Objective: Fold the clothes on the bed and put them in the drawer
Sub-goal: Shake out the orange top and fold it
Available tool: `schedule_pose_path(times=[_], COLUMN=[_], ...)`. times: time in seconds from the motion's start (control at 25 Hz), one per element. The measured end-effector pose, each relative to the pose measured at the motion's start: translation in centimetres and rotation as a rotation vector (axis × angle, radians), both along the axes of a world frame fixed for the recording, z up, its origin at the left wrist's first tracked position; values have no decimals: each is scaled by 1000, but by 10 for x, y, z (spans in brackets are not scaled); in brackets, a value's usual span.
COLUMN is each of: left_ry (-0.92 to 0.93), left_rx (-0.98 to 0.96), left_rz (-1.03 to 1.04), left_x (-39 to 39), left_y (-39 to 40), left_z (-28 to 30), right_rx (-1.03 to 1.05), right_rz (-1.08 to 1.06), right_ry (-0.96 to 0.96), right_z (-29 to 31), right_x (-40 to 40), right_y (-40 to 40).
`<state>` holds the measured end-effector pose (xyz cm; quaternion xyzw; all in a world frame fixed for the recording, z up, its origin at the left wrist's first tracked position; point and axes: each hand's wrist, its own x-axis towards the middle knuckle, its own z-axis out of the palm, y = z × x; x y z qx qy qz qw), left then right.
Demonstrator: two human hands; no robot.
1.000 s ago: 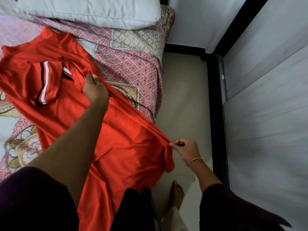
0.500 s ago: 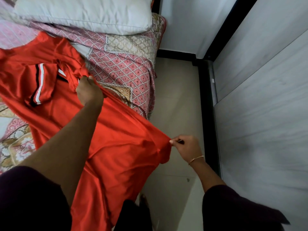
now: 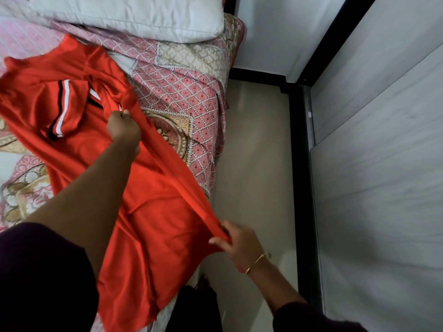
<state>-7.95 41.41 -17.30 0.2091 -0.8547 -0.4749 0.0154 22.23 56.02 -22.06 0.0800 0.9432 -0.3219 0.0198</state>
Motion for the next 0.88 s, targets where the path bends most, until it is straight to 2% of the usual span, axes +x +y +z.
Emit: schedule_pose_path(times=[0.08,0.2,0.28,0.44,0.52,0.64,0.68,0.88], left_ry=[-24,-13,41,281,330,180,114,-143], left_rx=[-43,-77,-92,-301,-374,-482,-487,-440], left_rz=[12,50,84,-21,-2,80,113,141], left_x=[-3,0,12,73,110,164,181,247], left_y=[-24,-52,-61,-65,-71,-93,-100,-118], left_z=[-5,-21,-32,-35,-36,-43,-45,-43], right_rx=[196,163,144,155,26,-535,-625,-545], right_rz=[170,349,304,59,-71,-289,-322,-333], right_ry=[76,137,165,163,61,-367,-462,-581], right_z=[-11,-24,-27,-34,-35,-31,-31,-38], right_x=[13,28,27,10,-4,-20,-24,-29], right_y=[-25,-49,-51,-39,-35,-34,-36,-37])
